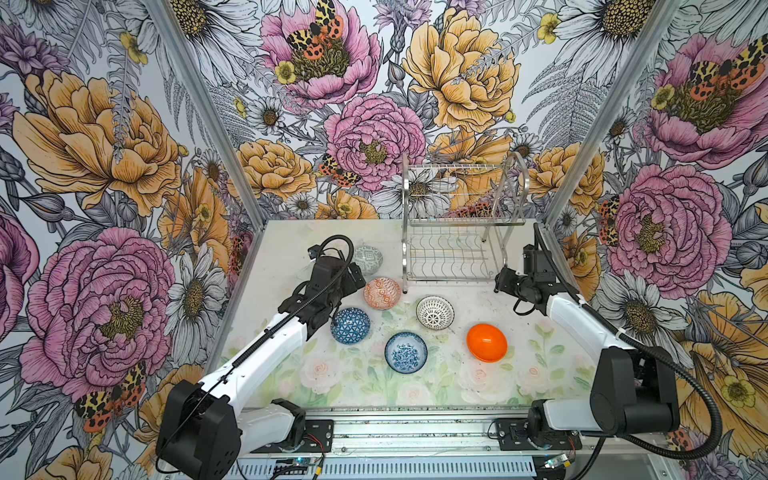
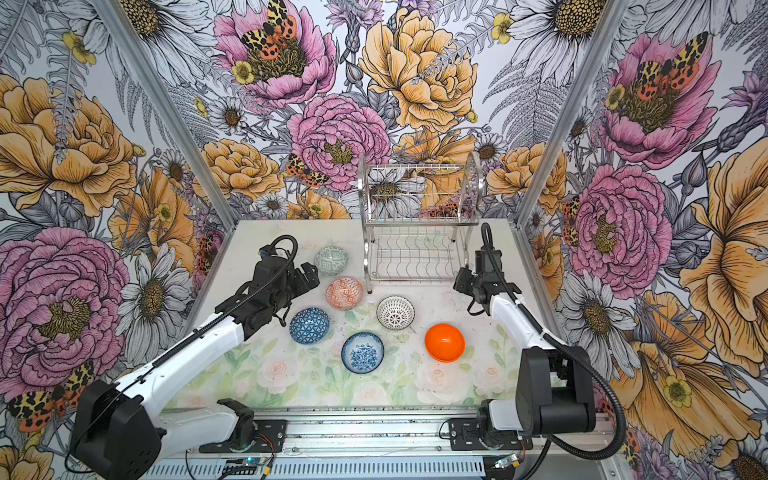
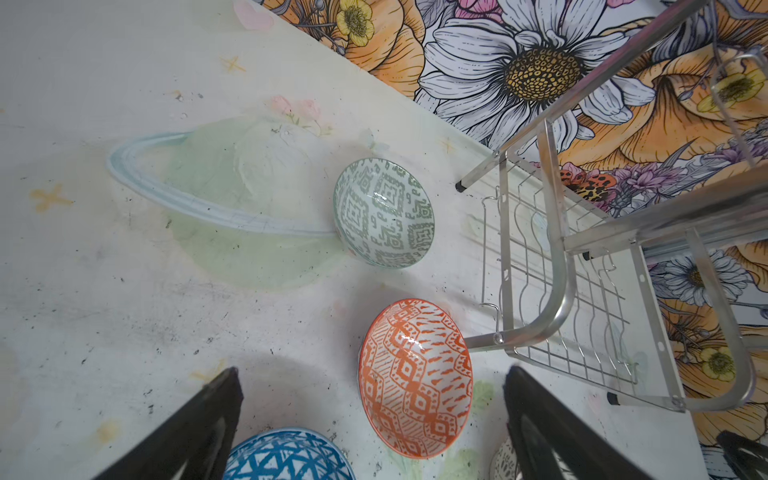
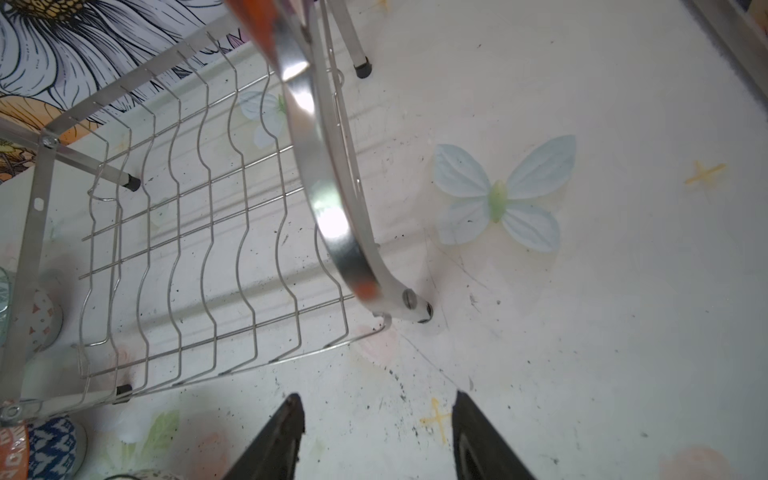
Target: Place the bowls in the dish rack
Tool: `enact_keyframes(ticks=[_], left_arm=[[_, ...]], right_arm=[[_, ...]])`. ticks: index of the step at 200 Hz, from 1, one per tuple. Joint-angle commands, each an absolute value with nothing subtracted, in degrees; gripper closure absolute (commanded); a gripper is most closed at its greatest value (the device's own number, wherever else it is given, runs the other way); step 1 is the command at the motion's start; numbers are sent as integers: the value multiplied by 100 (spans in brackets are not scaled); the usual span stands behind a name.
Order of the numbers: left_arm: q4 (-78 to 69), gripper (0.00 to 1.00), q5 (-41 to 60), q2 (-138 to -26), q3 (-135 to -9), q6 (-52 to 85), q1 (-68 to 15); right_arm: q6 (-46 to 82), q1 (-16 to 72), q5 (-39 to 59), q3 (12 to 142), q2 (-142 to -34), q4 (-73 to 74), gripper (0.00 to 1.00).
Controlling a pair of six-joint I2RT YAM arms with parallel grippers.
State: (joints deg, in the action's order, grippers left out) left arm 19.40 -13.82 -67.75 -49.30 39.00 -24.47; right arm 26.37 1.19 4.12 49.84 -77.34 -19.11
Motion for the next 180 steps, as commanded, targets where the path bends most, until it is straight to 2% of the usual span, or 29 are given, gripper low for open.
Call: enact_keyframes(ticks=[1, 10, 36, 45, 93, 180], left_arm=[[2205, 1, -1239, -6560, -4816, 4222, -2477], [2279, 1, -1239, -6522, -4786, 4344, -2499], [2667, 1, -1350, -6418, -4806, 4752, -2676], [2758, 1, -1373, -6377, -4803, 4849, -2769], [3492, 1, -1243, -6403, -4975, 5150, -2962], [5098, 2, -490, -6357, -5009, 5275, -2549]], right_arm=[[2733, 175, 404, 4797, -7382, -1914, 31], [2772, 210, 421, 4739, -7288, -1907, 29], [2878, 440, 533, 4614, -7133, -1983, 5], [2906, 559, 525, 4601, -7069, -2026, 1], [3127, 1108, 510, 4381, -6762, -2017, 1], [2695, 2238, 161, 4600, -6996, -2153, 1]])
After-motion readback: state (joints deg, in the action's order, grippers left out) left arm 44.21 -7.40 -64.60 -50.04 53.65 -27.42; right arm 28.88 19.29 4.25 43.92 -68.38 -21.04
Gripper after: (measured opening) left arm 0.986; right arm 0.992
